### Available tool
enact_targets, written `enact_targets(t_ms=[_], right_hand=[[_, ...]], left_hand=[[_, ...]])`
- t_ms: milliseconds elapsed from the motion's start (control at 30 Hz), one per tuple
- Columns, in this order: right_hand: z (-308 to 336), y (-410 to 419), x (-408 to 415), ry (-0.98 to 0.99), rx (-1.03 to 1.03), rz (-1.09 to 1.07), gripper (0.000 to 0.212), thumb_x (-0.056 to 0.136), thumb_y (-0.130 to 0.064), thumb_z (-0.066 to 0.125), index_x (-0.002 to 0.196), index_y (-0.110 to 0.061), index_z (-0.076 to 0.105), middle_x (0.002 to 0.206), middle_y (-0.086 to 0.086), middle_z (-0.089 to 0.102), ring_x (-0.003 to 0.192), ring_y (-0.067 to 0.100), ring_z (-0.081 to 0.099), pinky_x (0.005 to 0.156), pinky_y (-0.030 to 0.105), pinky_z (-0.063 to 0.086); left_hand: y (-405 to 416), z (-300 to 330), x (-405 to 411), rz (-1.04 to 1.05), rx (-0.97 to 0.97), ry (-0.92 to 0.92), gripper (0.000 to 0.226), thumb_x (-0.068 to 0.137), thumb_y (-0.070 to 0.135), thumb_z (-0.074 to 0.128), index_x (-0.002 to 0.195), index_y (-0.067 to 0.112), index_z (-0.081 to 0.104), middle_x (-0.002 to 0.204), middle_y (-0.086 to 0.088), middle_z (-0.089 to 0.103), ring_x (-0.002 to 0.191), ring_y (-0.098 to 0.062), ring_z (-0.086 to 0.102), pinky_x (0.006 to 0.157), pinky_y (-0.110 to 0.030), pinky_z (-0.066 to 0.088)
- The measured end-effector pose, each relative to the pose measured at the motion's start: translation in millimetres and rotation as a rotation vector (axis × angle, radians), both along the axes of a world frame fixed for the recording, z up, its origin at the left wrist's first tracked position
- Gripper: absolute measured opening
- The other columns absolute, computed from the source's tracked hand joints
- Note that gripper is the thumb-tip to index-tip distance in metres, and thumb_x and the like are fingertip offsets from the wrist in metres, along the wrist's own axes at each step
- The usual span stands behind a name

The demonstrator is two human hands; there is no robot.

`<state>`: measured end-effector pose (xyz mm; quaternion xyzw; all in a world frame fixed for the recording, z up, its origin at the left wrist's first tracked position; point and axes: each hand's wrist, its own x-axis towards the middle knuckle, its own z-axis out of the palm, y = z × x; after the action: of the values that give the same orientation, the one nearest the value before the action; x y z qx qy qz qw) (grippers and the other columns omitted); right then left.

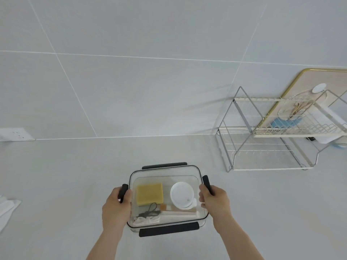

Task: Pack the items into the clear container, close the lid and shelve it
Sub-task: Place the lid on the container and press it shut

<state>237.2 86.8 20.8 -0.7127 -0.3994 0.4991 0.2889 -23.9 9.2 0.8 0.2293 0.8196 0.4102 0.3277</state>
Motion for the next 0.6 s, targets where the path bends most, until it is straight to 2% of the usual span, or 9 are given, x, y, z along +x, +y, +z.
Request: enact_targets(t_ms=[67, 100, 200, 300, 433, 600], right_hand=[[-9.0, -5.5, -0.9, -0.175, 0.03, 0.024, 0.032, 0.09, -0.028, 0.066, 0.061, -0.015, 0.061, 0.056, -0.005, 0.056, 0.057, 0.021, 0.051, 0.056, 0.032, 0.043], [-13.4, -7.6, -1.8, -0.223, 0.045, 0.022, 0.03, 0.091, -0.028, 0.067, 0.062, -0.02, 0.062, 0.059, -0.007, 0.059, 0.059, 0.02, 0.053, 0.057, 0.031, 0.041], [-23.8, -9.5, -3.0, -0.309, 0.069, 0.009, 0.014, 0.092, -0.027, 0.067, 0.081, -0.019, 0.07, 0.081, -0.003, 0.069, 0.078, 0.025, 0.062, 0.068, 0.034, 0.047], [-27.2, -8.9, -0.4, -0.283, 0.024, -0.013, 0.017, 0.09, -0.025, 0.07, 0.074, -0.021, 0.067, 0.07, -0.003, 0.068, 0.069, 0.02, 0.061, 0.061, 0.031, 0.045], [-29.5, -4.8, 3.2, -0.27, -0.007, -0.01, 0.016, 0.088, -0.024, 0.072, 0.072, -0.02, 0.068, 0.065, 0.001, 0.07, 0.07, 0.026, 0.066, 0.062, 0.031, 0.047], [-32.8, 1.6, 1.0, -0.298, -0.012, -0.021, 0.022, 0.088, -0.023, 0.072, 0.067, -0.022, 0.067, 0.058, 0.0, 0.065, 0.062, 0.022, 0.059, 0.055, 0.028, 0.04]], left_hand=[[-3.2, -8.3, -0.2, -0.014, -0.027, 0.13, 0.013, 0.092, 0.03, 0.059, 0.102, 0.024, 0.063, 0.092, -0.003, 0.07, 0.081, -0.032, 0.066, 0.076, -0.042, 0.053], [-4.0, -11.7, 0.3, -0.017, -0.04, 0.186, 0.014, 0.091, 0.031, 0.06, 0.103, 0.024, 0.064, 0.093, -0.003, 0.07, 0.083, -0.031, 0.064, 0.074, -0.039, 0.049], [-3.6, -18.3, 2.7, -0.025, -0.06, 0.276, 0.016, 0.09, 0.031, 0.062, 0.103, 0.023, 0.065, 0.093, -0.003, 0.065, 0.08, -0.027, 0.058, 0.068, -0.036, 0.041], [-1.0, -25.3, 5.5, 0.002, -0.044, 0.221, 0.017, 0.092, 0.032, 0.06, 0.105, 0.022, 0.064, 0.093, 0.0, 0.067, 0.082, -0.027, 0.057, 0.07, -0.037, 0.041], [-0.6, -33.3, 10.8, 0.03, -0.065, 0.235, 0.018, 0.094, 0.033, 0.058, 0.103, 0.02, 0.064, 0.074, 0.005, 0.061, 0.072, -0.026, 0.054, 0.065, -0.036, 0.039], [6.4, -38.5, 10.2, 0.059, -0.063, 0.231, 0.015, 0.093, 0.035, 0.059, 0.094, 0.02, 0.064, 0.069, 0.008, 0.057, 0.07, -0.028, 0.054, 0.063, -0.036, 0.039]])
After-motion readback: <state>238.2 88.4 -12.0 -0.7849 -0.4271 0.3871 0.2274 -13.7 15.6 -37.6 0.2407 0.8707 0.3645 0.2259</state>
